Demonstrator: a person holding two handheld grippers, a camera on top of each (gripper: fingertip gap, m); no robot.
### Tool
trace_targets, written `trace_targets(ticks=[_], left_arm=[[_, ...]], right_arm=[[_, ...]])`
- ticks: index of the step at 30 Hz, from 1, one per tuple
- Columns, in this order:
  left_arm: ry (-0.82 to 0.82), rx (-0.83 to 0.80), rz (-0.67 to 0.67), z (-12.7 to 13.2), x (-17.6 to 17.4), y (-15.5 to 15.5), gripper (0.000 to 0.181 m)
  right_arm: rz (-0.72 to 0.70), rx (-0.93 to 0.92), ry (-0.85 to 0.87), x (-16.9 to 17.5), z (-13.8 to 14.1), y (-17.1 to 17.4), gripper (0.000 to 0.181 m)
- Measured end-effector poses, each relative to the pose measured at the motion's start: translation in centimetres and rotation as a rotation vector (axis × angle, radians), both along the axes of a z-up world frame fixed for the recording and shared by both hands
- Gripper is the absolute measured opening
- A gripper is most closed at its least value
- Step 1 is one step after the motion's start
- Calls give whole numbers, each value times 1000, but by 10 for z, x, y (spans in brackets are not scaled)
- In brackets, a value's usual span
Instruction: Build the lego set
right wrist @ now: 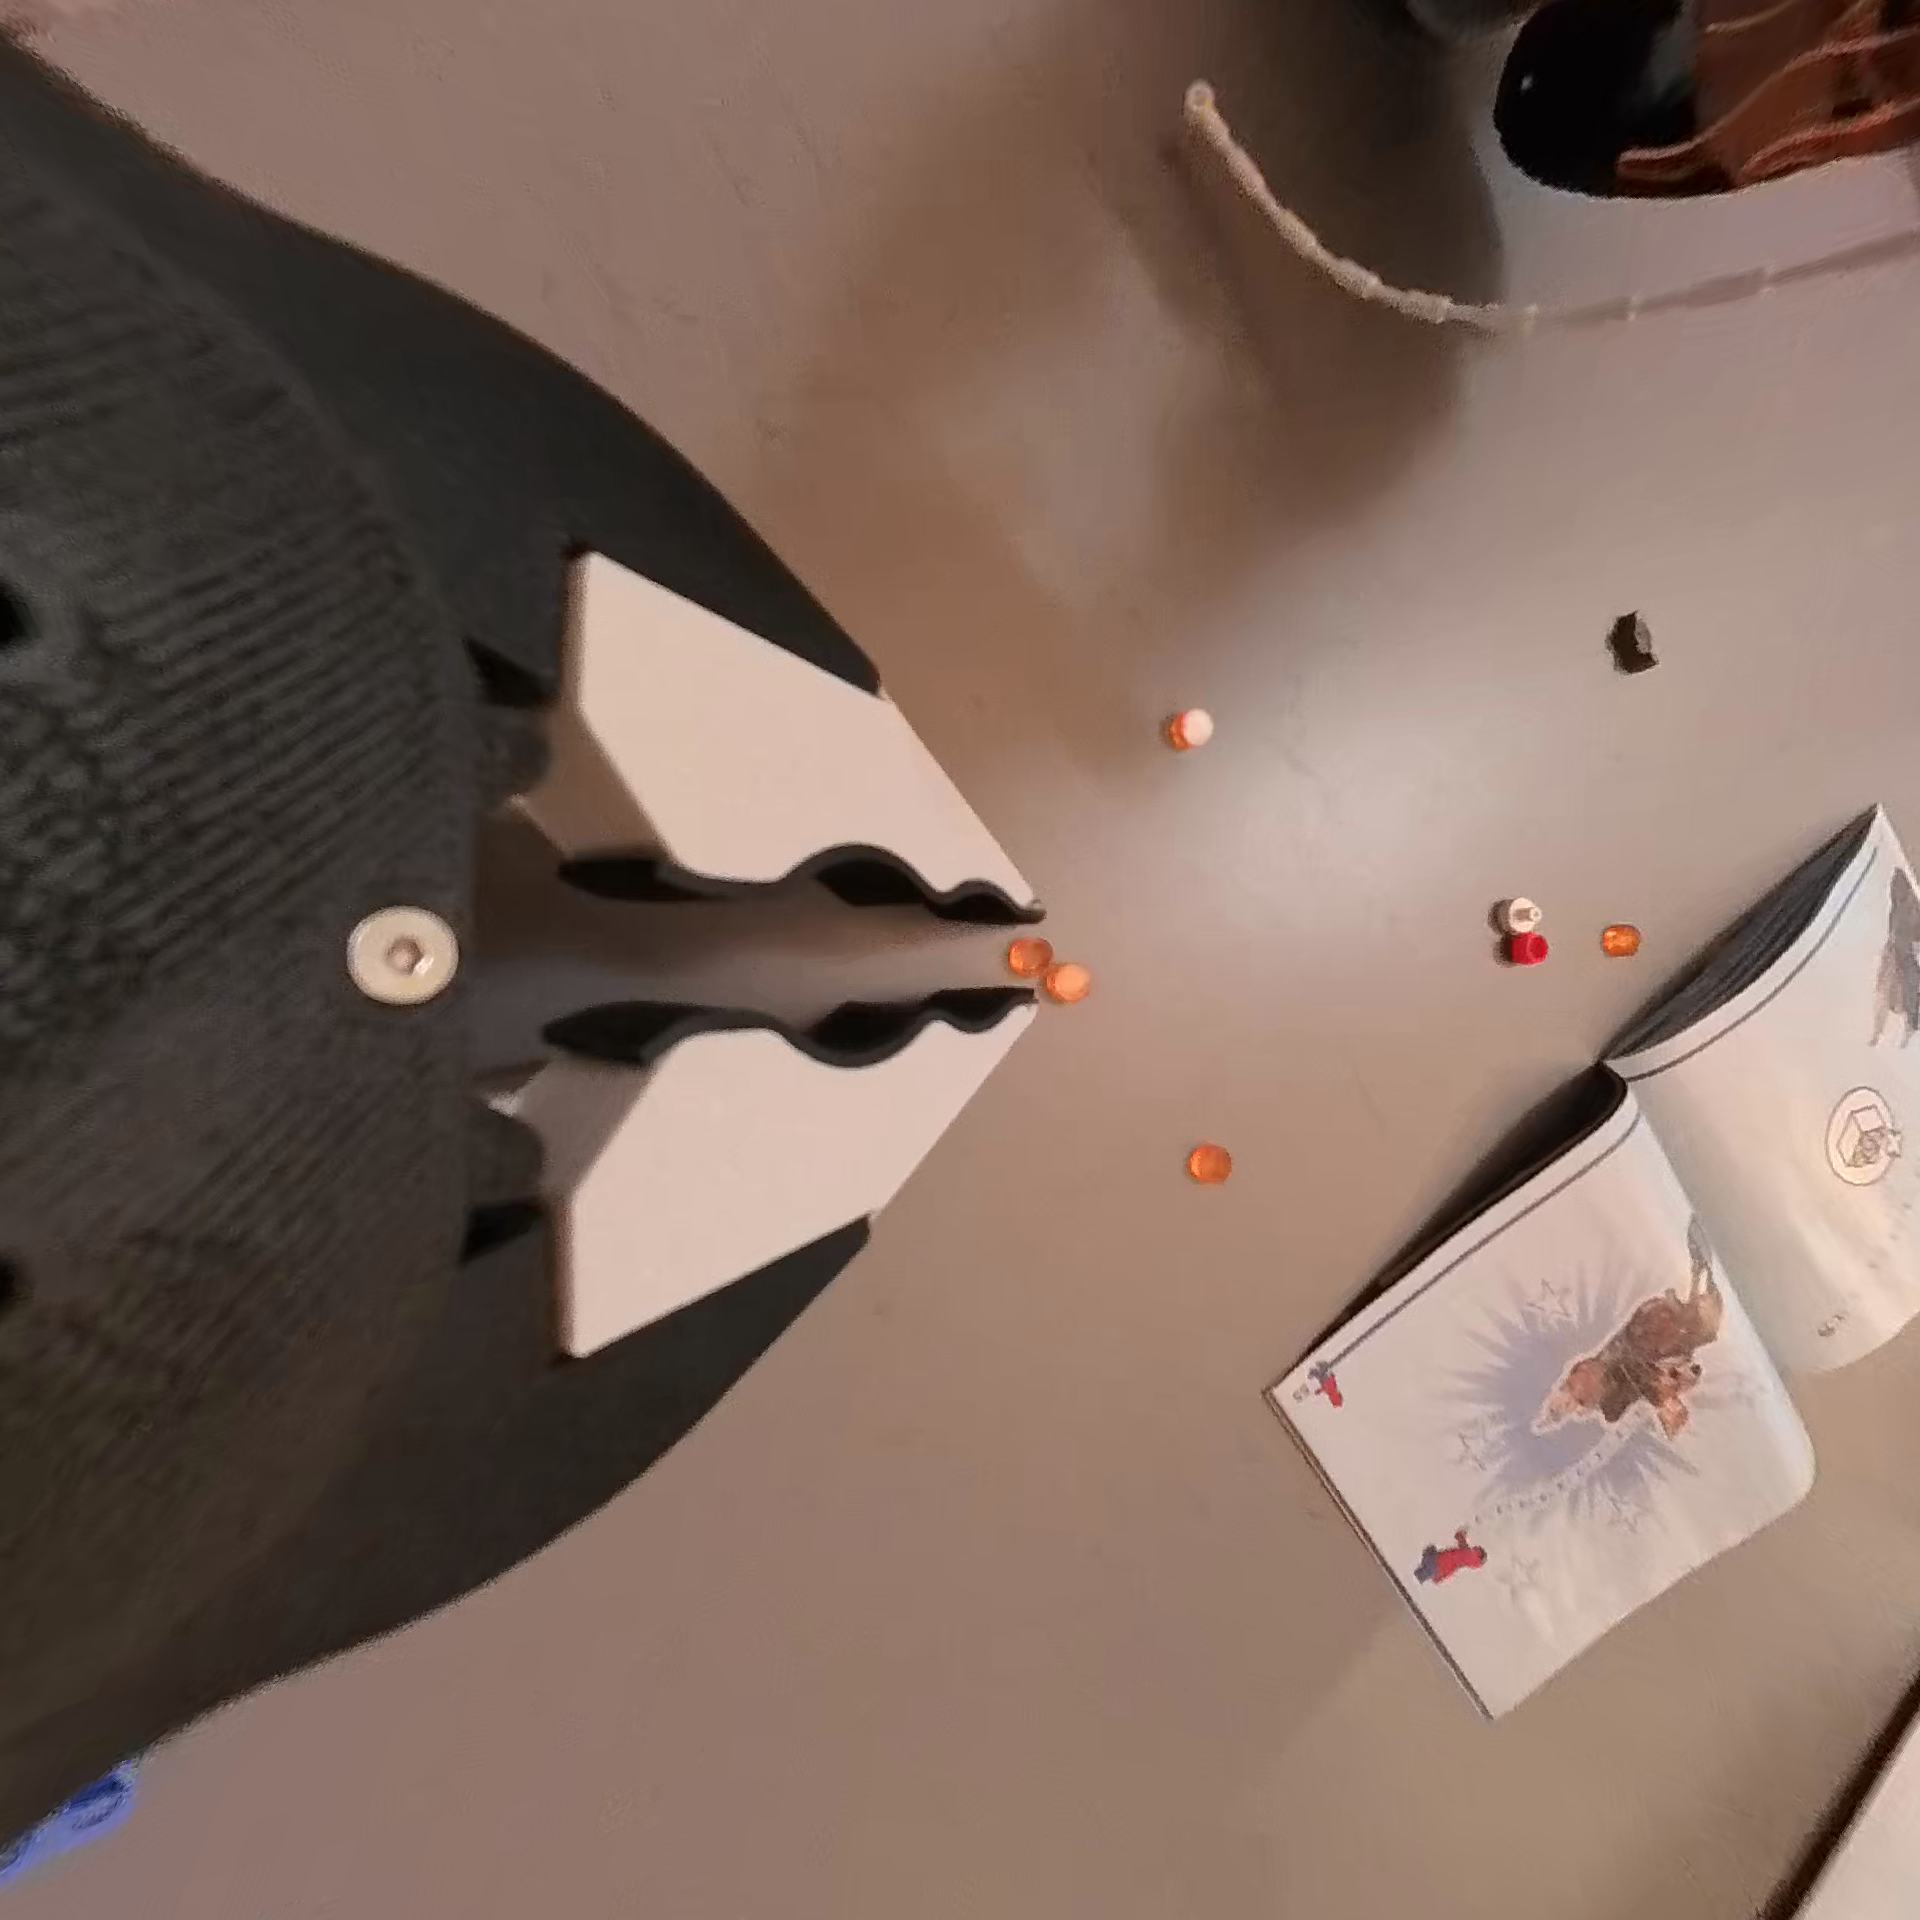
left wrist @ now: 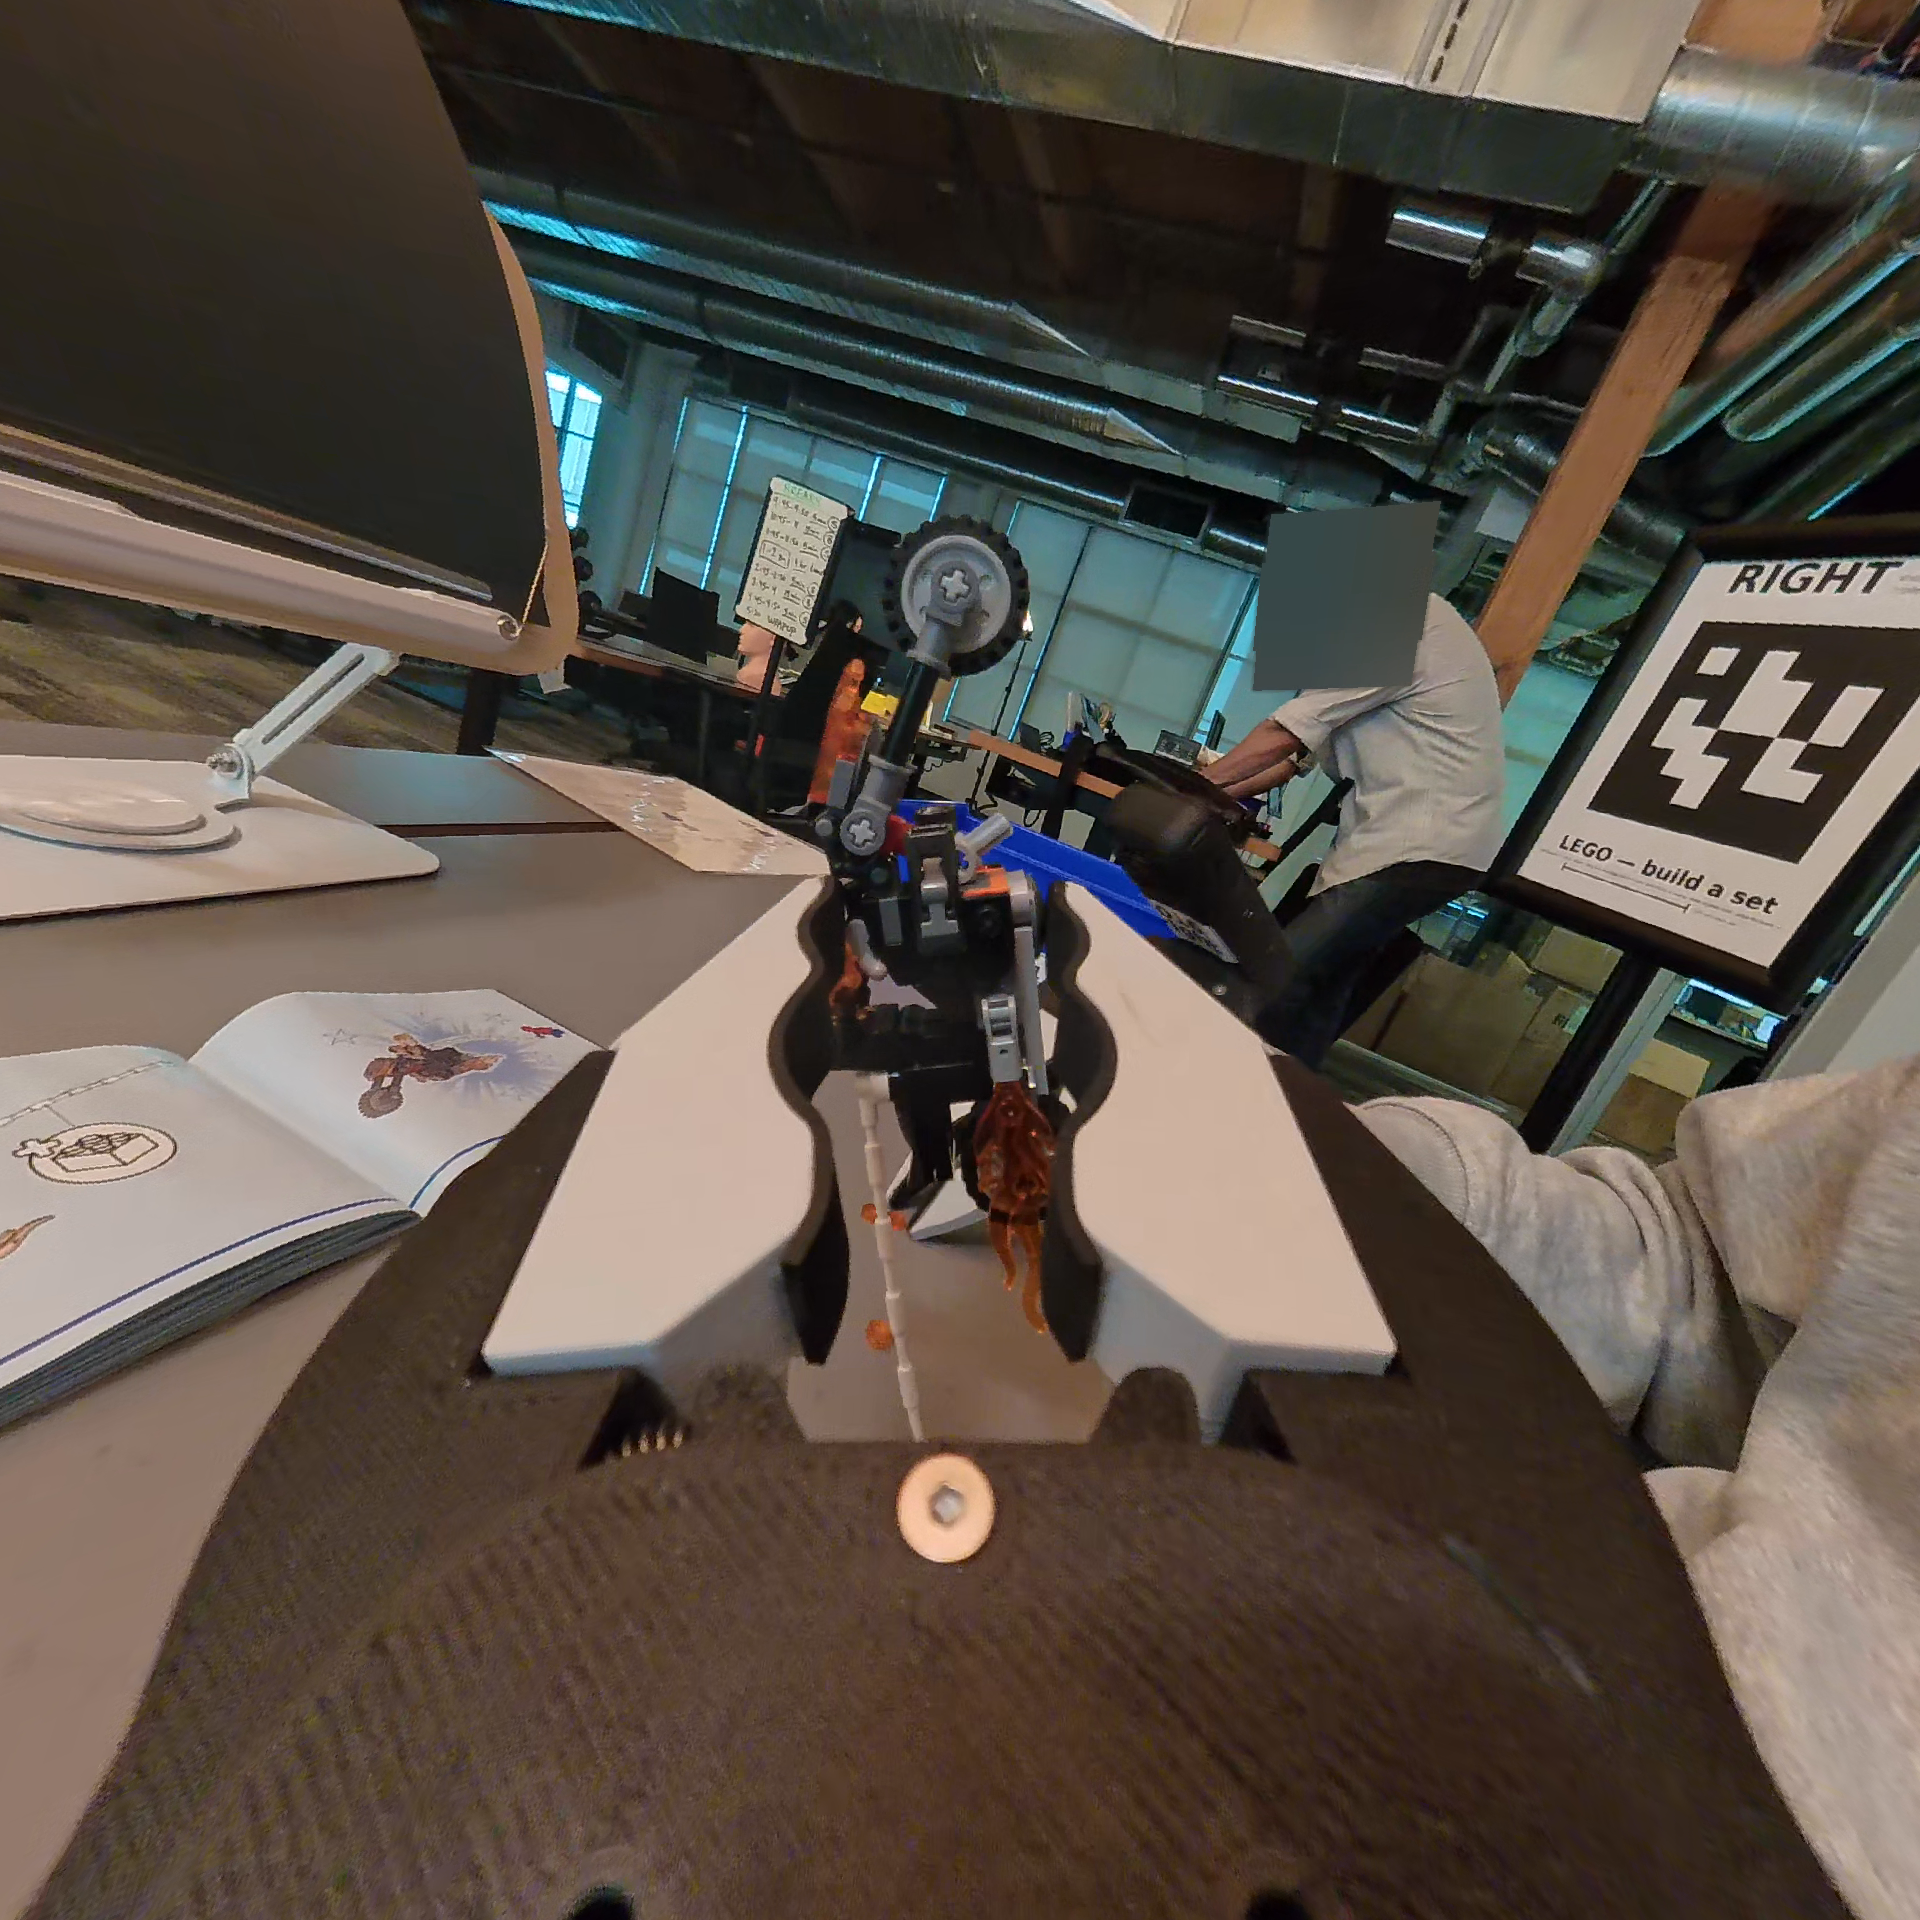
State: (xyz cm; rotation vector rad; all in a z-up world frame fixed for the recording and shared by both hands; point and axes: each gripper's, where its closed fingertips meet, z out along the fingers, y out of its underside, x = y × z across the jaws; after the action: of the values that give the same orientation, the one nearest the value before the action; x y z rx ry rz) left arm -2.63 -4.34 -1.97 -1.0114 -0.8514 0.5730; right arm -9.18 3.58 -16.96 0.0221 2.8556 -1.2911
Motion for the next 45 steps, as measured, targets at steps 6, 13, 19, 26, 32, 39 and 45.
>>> trace_targets(ticks=[6, 13, 19, 26, 32, 39, 45], left_arm=[[-1, -5, -9, 0, 0, 2, 35], [-4, -23, -20, -1, -1, 6, 35], [-12, -20, -38, -3, -1, 9, 35], [-18, -25, -47, -4, -2, 11, 35], [-21, -26, -52, -4, -2, 12, 35], [-24, -26, -57, -5, -2, 13, 35], [-24, -26, -58, -5, -2, 13, 35]], right_arm=[[6, 1, -4, 1, 0, -2, 4], [20, -30, -19, 2, 6, -3, 4], [40, -110, -57, 9, 31, -2, 0], [29, -37, -35, 1, 16, 3, 10], [37, 20, -8, 4, 0, 2, 10], [44, 20, 4, 4, -1, -1, 9], [51, 16, 3, 5, -1, -3, 5]])
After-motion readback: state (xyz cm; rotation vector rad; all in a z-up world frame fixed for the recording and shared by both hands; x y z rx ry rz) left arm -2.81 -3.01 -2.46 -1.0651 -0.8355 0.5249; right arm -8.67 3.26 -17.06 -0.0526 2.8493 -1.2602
